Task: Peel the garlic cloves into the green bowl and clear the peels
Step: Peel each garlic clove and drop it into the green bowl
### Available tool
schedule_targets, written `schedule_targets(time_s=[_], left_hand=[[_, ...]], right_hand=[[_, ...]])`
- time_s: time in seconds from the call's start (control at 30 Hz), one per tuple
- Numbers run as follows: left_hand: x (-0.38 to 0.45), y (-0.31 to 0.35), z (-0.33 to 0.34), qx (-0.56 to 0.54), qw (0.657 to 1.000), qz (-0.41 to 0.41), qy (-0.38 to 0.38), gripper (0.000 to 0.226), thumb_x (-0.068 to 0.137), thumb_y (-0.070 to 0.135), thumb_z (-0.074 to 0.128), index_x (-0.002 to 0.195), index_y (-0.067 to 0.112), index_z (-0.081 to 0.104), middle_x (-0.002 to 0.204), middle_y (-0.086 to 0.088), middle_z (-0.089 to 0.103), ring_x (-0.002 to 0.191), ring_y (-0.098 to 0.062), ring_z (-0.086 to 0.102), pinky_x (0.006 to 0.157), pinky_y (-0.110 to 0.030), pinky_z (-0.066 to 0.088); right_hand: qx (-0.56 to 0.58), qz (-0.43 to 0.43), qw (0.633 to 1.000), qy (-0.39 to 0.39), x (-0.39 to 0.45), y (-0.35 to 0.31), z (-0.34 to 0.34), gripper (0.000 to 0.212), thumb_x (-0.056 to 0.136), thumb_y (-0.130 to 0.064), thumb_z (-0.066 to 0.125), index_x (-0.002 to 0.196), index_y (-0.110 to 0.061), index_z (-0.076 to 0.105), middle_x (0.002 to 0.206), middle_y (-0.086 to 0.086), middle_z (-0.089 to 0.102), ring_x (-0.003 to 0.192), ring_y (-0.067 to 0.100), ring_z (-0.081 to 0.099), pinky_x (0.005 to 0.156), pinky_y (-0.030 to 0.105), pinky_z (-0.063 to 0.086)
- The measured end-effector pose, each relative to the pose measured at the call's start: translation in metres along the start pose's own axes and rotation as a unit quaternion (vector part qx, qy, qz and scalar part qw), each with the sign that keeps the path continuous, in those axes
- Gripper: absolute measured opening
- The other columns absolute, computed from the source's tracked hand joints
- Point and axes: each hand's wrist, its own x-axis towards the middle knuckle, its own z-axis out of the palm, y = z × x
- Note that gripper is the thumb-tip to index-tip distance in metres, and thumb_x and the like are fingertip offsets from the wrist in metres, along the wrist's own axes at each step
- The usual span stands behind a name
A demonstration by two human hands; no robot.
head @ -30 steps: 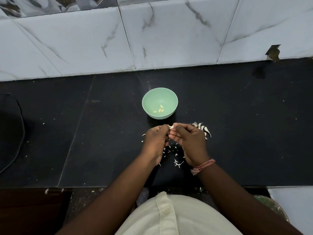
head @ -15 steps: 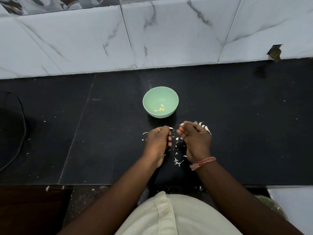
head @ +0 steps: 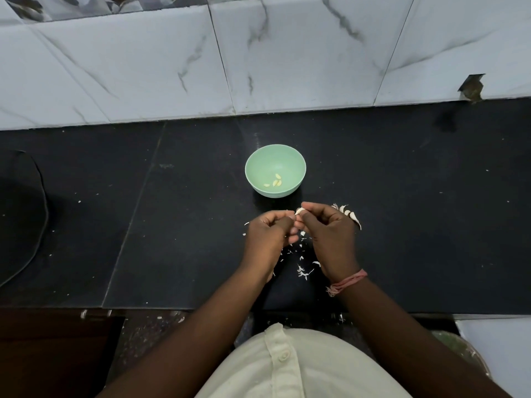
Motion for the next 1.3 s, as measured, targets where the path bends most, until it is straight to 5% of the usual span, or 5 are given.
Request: schedule_targets(time_s=[0.4,0.67,0.97,1.3], left_hand=[[-0.003,0.002,0.003,0.014,0.998,0.044,0.053,0.010,0.089,0.004,0.067,0.092,0.000,0.075,0.072,-0.015,0.071,0.065,-0.017,0.065,0.066,-0.031,0.054],[0.000,0.010,0.000,0.008,0.997,0.040,0.068,0.008,0.082,-0.004,0.063,0.082,-0.011,0.069,0.064,-0.014,0.063,0.053,-0.015,0.058,0.054,-0.024,0.049],[0.004,0.006,-0.002,0.000,0.998,0.027,0.054,0.008,0.081,-0.003,0.065,0.080,-0.009,0.070,0.063,-0.011,0.062,0.058,-0.018,0.056,0.058,-0.028,0.050],[0.006,0.008,-0.002,-0.011,1.000,0.006,0.016,0.009,0.084,-0.002,0.063,0.079,-0.002,0.070,0.064,-0.009,0.059,0.057,-0.014,0.049,0.054,-0.025,0.042]], right_hand=[[-0.135,-0.082,0.987,0.020,-0.009,-0.006,0.008,0.012,0.088,-0.003,0.072,0.093,-0.013,0.076,0.078,-0.004,0.075,0.073,0.009,0.072,0.067,0.016,0.054],[-0.159,-0.090,0.983,-0.011,-0.013,-0.005,0.013,0.017,0.087,-0.004,0.070,0.086,-0.019,0.078,0.074,-0.003,0.076,0.073,0.017,0.075,0.074,0.042,0.063],[-0.098,-0.035,0.993,-0.047,-0.011,-0.010,0.007,0.011,0.091,0.004,0.066,0.094,0.000,0.076,0.074,0.011,0.076,0.065,0.018,0.074,0.059,0.020,0.057],[-0.165,-0.068,0.981,-0.078,-0.006,-0.009,-0.001,0.028,0.093,0.002,0.063,0.087,-0.023,0.076,0.075,-0.007,0.074,0.067,0.003,0.066,0.065,0.018,0.054]])
